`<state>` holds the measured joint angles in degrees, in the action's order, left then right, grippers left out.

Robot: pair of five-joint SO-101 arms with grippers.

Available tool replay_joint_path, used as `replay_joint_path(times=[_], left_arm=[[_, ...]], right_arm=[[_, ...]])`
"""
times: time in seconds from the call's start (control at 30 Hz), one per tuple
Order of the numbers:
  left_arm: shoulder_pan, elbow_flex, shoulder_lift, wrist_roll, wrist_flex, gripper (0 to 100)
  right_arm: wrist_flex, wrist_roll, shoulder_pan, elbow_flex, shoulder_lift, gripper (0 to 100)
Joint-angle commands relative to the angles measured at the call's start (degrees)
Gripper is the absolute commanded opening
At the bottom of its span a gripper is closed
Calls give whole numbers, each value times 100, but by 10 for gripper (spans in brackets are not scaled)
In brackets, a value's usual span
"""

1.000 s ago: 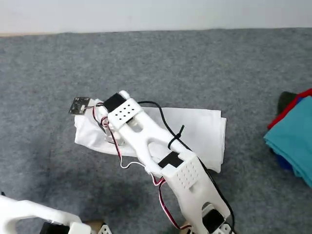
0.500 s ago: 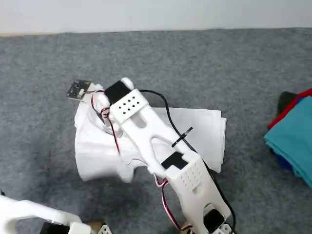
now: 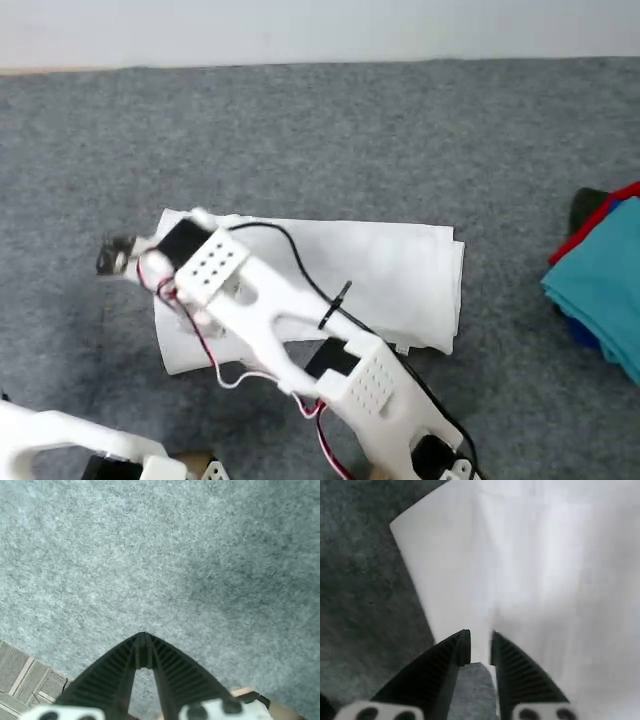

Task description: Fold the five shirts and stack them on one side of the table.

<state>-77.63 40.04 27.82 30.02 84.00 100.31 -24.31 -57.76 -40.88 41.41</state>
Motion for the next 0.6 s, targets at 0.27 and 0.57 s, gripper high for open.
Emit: replay_joint_path(times=[0.27,0.57], left_arm=[[18,-48,185,44,-105,2],[18,-48,185,44,-105,2]], right_arm=[[163,158,-699,396,-716,242],[-101,167,-1015,396,-84,242]])
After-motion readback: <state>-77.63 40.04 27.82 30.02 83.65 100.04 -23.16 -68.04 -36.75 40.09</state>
